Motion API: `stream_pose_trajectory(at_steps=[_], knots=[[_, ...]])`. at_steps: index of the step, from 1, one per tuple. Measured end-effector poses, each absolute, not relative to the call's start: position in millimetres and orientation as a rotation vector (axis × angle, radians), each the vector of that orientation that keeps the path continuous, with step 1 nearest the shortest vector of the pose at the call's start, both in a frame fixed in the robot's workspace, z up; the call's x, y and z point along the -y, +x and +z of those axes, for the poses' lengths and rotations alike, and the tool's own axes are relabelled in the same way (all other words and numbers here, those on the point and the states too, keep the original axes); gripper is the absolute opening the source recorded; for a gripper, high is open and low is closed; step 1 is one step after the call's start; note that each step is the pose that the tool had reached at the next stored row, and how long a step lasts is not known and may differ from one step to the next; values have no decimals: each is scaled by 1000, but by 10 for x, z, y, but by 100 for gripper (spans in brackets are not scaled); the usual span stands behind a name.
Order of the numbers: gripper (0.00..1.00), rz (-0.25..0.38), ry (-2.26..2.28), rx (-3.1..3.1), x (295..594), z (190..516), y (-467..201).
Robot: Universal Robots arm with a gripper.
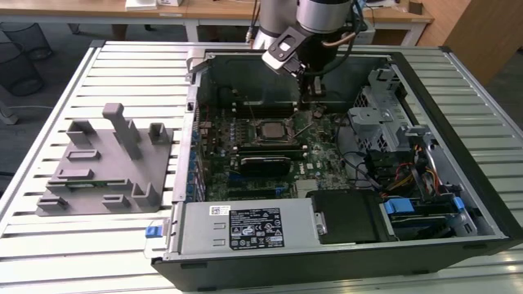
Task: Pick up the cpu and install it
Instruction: 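Close the cpu cover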
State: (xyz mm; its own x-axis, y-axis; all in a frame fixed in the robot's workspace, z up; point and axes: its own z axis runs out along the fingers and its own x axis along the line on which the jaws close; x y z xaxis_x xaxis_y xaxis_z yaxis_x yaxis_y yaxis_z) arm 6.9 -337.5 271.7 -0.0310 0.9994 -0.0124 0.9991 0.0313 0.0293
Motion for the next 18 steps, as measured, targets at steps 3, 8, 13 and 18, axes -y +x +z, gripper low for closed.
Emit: stream_pose_trajectory(at_steps=[3, 8, 13, 18], knots=[[11, 19, 2166, -2235, 3375, 2697, 94], [11, 19, 2166, -2235, 3374, 2675, 148], [11, 19, 2166, -2235, 3372, 2657, 184], [11, 19, 2166, -2235, 3368, 2641, 214]])
